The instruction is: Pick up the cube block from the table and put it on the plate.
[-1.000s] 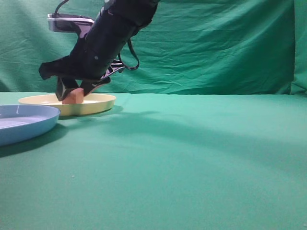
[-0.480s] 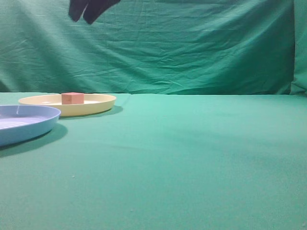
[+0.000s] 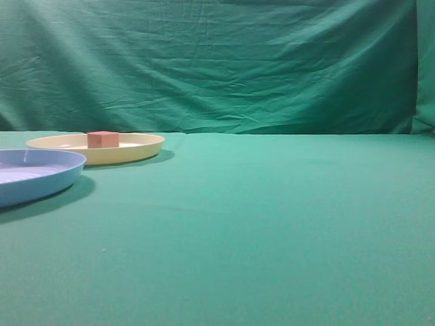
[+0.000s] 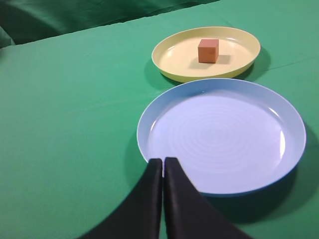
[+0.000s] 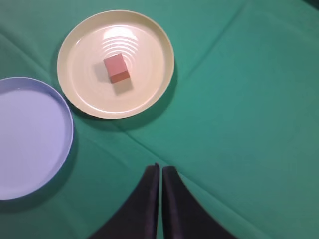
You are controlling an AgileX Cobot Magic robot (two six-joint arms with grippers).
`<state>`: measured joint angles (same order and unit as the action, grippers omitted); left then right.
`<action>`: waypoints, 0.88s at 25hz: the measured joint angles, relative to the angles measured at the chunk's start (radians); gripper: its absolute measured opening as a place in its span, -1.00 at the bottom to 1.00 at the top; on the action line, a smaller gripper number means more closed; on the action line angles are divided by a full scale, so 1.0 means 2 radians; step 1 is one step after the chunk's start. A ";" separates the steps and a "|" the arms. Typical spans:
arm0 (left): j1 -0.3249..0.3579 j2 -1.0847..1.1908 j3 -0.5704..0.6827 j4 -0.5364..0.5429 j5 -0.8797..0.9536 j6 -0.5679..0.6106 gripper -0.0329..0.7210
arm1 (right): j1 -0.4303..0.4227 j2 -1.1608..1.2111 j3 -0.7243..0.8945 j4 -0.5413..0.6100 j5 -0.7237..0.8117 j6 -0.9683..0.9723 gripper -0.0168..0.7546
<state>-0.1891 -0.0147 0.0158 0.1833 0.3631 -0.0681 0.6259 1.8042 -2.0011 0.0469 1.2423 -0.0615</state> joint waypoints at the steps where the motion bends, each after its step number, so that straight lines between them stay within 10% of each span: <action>1: 0.000 0.000 0.000 0.000 0.000 0.000 -0.91 | 0.000 -0.026 0.020 -0.003 -0.002 0.002 -0.96; 13: 0.000 0.000 0.000 0.000 0.000 0.000 -0.91 | 0.000 -0.355 0.430 -0.009 -0.208 0.003 -0.96; 22: 0.000 0.000 0.000 0.000 0.000 0.000 -0.91 | 0.000 -0.496 0.541 0.003 -0.140 0.020 -0.96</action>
<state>-0.1891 -0.0147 0.0158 0.1833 0.3631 -0.0681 0.6259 0.8125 -0.9200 0.0528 0.9618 -0.0224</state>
